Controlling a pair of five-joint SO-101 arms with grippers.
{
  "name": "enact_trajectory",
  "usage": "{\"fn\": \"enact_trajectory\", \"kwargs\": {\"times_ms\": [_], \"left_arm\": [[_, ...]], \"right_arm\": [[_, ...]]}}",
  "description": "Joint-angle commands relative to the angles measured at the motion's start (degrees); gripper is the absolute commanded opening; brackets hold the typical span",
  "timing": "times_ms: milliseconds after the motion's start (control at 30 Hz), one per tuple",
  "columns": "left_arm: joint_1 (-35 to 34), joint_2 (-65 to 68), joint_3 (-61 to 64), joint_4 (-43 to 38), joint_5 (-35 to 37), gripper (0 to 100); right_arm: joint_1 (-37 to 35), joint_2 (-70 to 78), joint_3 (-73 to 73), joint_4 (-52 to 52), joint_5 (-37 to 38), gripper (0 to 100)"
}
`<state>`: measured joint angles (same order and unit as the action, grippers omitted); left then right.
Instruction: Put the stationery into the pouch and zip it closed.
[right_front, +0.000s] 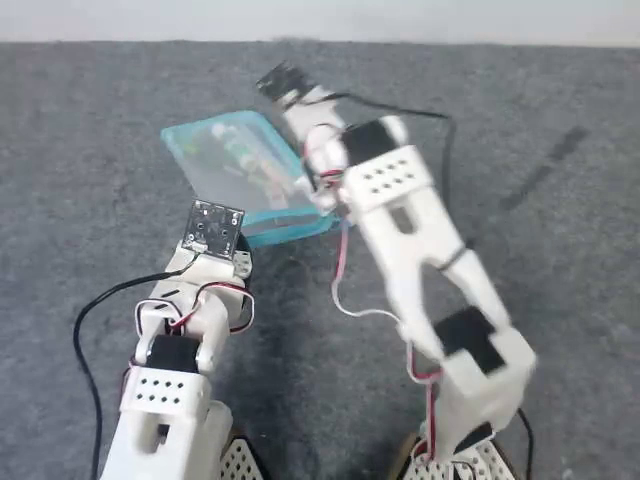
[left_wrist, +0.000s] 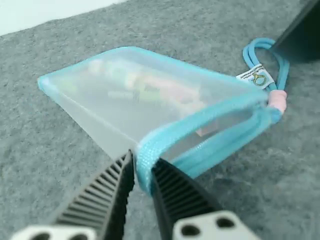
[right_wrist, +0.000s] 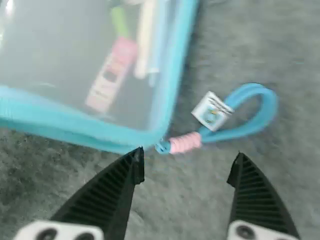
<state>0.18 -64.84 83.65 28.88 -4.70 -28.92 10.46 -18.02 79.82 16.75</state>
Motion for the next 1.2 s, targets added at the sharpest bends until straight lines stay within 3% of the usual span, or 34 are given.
{"fn": "enact_trajectory", "kwargs": {"times_ms": [0, 233, 400, 667, 1067, 1167], "left_arm": [[-1.1, 0.0, -2.4, -1.5, -0.7, 1], [-1.8, 0.0, -2.5, -1.4, -0.6, 1], [-1.4, 0.0, -2.5, -1.4, -0.6, 1], [-1.4, 0.0, -2.5, -1.5, -0.6, 1], [-1.2, 0.1, -2.5, -1.6, -0.6, 1], [-1.2, 0.1, -2.5, -1.6, -0.6, 1]], "right_arm": [[2.2, -12.6, 11.2, -5.8, 1.4, 27.8], [2.2, -26.6, 48.3, -30.6, 3.2, 27.9], [1.9, -24.5, 56.4, -38.8, 3.5, 28.1], [-0.8, -11.9, 51.3, -48.6, 3.3, 28.2], [0.0, 5.1, 29.0, -40.1, 2.6, 27.5], [0.4, 5.8, 26.0, -37.2, 0.3, 18.5]]}}
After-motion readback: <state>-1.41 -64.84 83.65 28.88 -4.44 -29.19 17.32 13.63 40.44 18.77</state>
